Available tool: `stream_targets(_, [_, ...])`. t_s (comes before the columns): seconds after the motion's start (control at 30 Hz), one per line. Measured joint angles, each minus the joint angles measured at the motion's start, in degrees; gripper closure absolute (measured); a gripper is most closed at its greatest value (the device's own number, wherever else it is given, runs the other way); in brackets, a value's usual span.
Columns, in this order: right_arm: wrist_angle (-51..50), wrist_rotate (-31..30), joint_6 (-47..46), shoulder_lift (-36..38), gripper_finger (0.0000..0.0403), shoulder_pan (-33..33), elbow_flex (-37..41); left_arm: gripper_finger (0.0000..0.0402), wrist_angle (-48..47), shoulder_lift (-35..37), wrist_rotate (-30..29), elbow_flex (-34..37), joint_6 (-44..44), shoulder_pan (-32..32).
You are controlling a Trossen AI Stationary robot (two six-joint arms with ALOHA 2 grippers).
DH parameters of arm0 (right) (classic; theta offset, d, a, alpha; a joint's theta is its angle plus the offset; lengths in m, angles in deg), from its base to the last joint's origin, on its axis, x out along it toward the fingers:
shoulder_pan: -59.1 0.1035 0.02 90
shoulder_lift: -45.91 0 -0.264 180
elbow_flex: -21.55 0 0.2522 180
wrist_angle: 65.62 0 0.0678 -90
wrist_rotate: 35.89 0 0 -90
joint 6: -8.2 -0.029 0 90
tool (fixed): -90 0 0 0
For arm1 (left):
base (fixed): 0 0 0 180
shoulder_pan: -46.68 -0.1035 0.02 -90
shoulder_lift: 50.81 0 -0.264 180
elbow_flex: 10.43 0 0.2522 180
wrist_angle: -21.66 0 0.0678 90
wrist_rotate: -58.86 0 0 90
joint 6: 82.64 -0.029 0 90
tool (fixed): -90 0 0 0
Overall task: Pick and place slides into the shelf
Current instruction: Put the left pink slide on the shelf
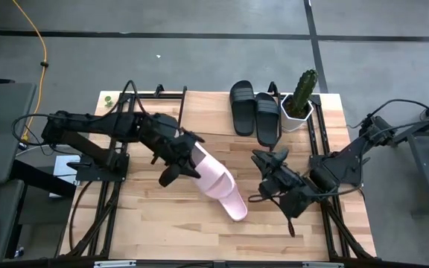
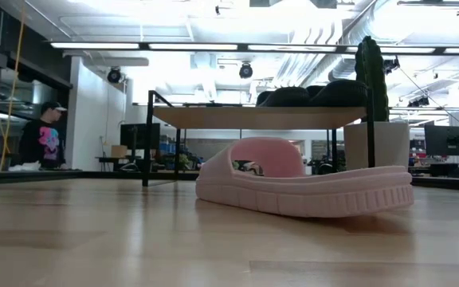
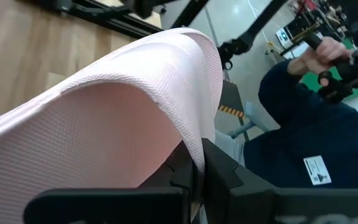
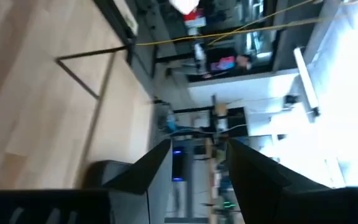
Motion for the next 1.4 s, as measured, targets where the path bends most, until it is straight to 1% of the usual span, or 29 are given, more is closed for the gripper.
stream_targets(0.1, [2.6, -0.8, 5.5, 0.0, 0.0255, 1.4, 0.0, 0.0394, -1.7, 0.0, 0.4, -1.1, 0.0, -1.9])
stream_targets(0.17, [4.4, -0.7, 7.8, 0.0, 0.0247, 2.1, 0.0, 0.0388, -1.9, 0.0, 0.5, -1.2, 0.1, -2.9])
stream_targets(0.3, [6.2, -1.1, 11.1, 0.0, 0.0209, 3.0, 0.0, 0.0385, -2.1, 0.0, 2.0, -1.2, 0.2, -5.3])
stream_targets(0.47, [7.6, -1.3, 13.2, -0.4, 0.0156, 3.1, 0.0, 0.0397, -2.1, 0.0, 3.8, -1.2, 1.4, -7.6])
stream_targets(0.6, [10.0, -2.5, 17.2, -1.5, 0.0133, 3.1, 0.0, 0.0394, -1.6, 0.0, 5.4, -1.2, 1.9, -8.4])
stream_targets(0.73, [14.1, -2.3, 23.0, -3.6, 0.0128, 3.1, 0.0, 0.0383, -1.2, 0.0, 5.7, -1.2, 2.8, -8.3])
stream_targets(0.83, [17.7, -1.7, 26.0, -5.1, 0.0128, 3.1, 0.0, 0.0386, -1.2, 0.0, 5.8, -1.2, 2.9, -8.2])
stream_targets(1.0, [19.2, -1.2, 26.3, -5.7, 0.0127, 3.1, 0.0, 0.0397, -1.3, 0.0, 5.8, -1.2, 2.9, -8.2])
stream_targets(1.13, [19.4, -0.6, 26.8, -5.7, 0.0128, 3.1, 0.0, 0.0394, -2.0, 0.0, 6.2, -1.2, 3.0, -8.2])
stream_targets(1.27, [20.7, 1.2, 28.0, -5.7, 0.0128, 3.1, 0.0, 0.0385, -3.1, -0.6, 6.4, -1.2, 3.0, -8.2])
stream_targets(1.4, [24.8, 3.5, 31.0, -5.7, 0.0128, 3.1, 0.0, 0.039, -3.0, -0.9, 6.6, -1.2, 3.0, -8.2])
